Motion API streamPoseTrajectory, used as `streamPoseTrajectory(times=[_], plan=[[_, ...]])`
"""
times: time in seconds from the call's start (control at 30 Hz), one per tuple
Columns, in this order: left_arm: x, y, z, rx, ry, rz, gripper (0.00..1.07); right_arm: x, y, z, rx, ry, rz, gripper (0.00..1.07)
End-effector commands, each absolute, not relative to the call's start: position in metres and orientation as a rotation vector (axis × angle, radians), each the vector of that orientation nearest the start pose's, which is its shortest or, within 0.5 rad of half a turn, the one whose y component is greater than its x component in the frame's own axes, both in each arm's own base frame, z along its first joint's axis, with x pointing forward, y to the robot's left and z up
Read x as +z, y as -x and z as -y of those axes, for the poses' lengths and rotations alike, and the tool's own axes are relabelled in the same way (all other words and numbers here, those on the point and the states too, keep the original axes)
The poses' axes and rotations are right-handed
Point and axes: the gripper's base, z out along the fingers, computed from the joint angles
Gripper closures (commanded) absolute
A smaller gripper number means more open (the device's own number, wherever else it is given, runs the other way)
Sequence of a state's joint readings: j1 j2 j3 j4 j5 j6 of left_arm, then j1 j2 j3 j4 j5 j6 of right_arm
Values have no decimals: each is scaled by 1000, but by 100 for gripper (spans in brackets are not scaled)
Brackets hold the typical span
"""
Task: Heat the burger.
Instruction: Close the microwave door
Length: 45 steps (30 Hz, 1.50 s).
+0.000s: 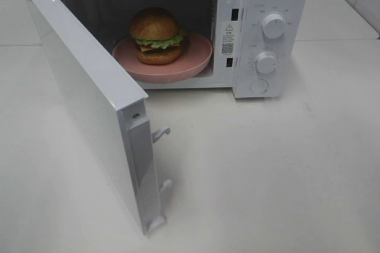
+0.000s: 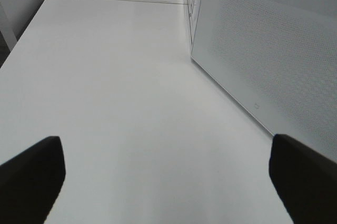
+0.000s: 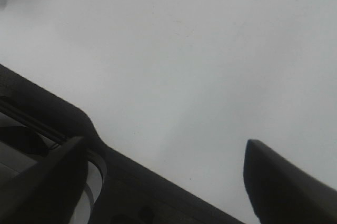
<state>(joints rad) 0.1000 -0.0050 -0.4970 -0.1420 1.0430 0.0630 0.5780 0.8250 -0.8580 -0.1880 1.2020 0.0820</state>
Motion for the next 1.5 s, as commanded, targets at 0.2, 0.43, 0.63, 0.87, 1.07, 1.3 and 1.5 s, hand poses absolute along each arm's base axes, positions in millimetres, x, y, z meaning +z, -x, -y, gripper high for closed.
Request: streamPoseTrajectory(times=[0.2,0.43,0.63,0.87,1.07,1.3,1.5], plan=[[278,7,12,-63,32,-1990,9,313,-102,-38,-31,541,-2544,31],[278,7,12,-63,32,-1990,9,305,-93,-20,-45,320,-2534,31],[278,7,12,-63,32,-1990,9,303,-84,-11,-53,221,-2519,31],[278,7,12,-63,32,-1990,9,307,-74,-5,-40,131,-2473,31],[278,7,12,-63,32,-1990,9,313,-58,0,-11,66,-2392,31],[278,7,12,-63,32,-1990,9,319,-27,6,45,-29,-2237,31],[278,7,12,-63,32,-1990,9,321,-4,10,61,-33,-2115,31]])
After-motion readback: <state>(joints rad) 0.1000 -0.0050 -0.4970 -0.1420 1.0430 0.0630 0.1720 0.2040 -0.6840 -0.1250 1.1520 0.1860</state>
